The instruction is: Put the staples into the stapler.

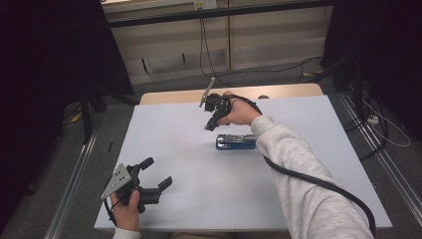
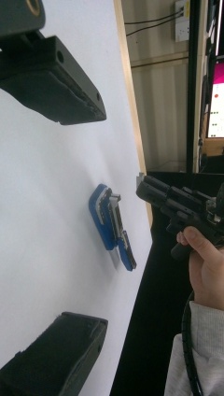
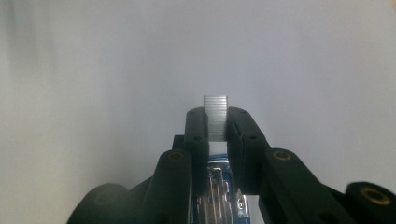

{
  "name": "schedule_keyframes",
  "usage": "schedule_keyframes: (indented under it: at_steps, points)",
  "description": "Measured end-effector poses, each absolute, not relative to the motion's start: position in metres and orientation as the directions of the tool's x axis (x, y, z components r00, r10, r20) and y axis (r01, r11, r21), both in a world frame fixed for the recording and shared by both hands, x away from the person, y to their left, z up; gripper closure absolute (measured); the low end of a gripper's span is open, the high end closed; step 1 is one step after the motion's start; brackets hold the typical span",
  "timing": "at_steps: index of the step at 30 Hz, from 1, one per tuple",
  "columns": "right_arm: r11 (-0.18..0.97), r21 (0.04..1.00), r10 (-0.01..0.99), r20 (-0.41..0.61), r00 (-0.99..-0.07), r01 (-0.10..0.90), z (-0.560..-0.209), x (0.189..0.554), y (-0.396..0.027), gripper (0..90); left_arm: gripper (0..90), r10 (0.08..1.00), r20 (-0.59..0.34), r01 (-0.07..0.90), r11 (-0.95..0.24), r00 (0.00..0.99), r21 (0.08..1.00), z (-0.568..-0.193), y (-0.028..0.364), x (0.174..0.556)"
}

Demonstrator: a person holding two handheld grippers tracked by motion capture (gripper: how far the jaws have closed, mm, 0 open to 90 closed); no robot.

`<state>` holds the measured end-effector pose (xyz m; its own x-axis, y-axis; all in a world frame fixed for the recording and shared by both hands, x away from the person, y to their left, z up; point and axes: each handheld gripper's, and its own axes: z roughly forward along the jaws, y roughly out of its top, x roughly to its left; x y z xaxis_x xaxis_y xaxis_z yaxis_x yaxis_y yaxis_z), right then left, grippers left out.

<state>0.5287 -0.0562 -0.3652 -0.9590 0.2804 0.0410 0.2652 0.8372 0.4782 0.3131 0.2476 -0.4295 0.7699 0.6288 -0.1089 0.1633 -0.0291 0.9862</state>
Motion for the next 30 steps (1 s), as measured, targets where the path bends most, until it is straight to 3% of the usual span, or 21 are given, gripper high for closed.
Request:
schedule_keyframes:
  at_steps: [30]
  points:
    - [0.844,0.459,0.295,0.033,-0.955,0.276,-0.363,0.527,-0.078,78.5,2.9,0.621,-0.108,0.163,-0.033,0.776,0.986,-0.429,0.246,0.316]
